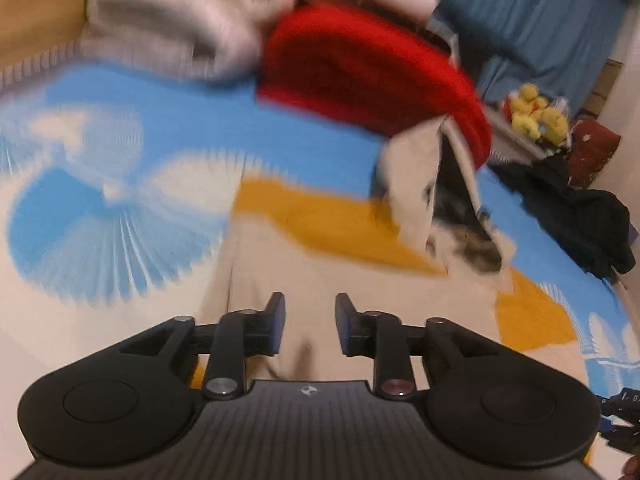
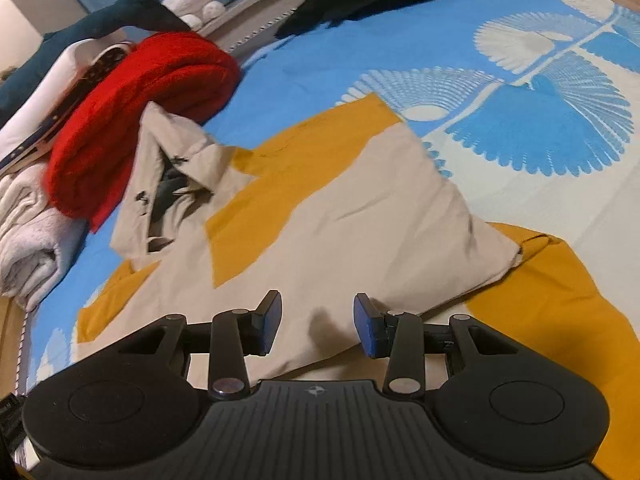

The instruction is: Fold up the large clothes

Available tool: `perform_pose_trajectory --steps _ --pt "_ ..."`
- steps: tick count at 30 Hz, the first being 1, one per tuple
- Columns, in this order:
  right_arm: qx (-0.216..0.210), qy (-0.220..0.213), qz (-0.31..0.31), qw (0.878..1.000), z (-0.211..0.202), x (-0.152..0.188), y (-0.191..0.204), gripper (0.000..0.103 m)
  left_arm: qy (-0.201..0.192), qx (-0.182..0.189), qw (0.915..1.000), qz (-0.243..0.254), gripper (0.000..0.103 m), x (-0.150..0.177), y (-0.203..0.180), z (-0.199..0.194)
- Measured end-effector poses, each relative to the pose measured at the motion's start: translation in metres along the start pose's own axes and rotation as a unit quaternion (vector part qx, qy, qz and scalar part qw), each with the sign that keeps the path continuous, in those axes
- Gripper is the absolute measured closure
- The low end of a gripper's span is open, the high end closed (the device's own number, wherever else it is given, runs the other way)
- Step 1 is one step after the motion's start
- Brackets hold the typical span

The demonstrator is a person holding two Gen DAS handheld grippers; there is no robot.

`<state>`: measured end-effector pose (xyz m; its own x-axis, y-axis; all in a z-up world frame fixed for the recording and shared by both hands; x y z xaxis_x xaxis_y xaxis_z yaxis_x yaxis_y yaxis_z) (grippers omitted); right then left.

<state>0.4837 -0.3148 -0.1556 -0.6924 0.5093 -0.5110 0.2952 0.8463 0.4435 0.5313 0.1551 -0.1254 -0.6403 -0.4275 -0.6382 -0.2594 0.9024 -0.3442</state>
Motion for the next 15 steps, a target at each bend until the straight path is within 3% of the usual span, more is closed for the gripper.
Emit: perform_pose_trajectory --steps 3,4,6,9,15 --pt "0.018 0.002 0.007 1.000 0.007 -0.002 -0.010 0.061 0.116 -0.055 0.9908 -0.044 0.073 0.025 0.027 0.038" --pt "0.027 0.004 0.011 1.000 0.010 -0.002 -0.014 0.061 0.127 -0.056 0.9877 -0.072 0.073 0.028 0.033 0.041" --pt "0.044 0.015 0.021 0.999 0.017 0.000 -0.023 0.061 0.113 -0.056 0.9882 -0.087 0.073 0.023 0.032 0.032" --pt "0.078 0.034 0.032 0.996 0.022 0.005 -0.033 0.062 0.071 -0.063 0.9949 -0.035 0.072 0.012 0.014 0.019" --pt "0.094 0.015 0.026 0.995 0.008 0.000 -0.024 0.061 0.033 -0.111 0.9929 -0.023 0.072 0.004 0.018 0.009"
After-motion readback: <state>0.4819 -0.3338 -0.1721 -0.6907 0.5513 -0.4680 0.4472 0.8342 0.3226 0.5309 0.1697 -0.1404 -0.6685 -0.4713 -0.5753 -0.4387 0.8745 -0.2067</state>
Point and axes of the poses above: each gripper's, at about its wrist camera, not at the fingertips, and z roughly the way its jaws point, y to its left, x to its underside, the point moved 5 cm from there along z, roughly the way its jaws point, and after that the axes turned 3 degrees about -z, right-handed, at the moved point
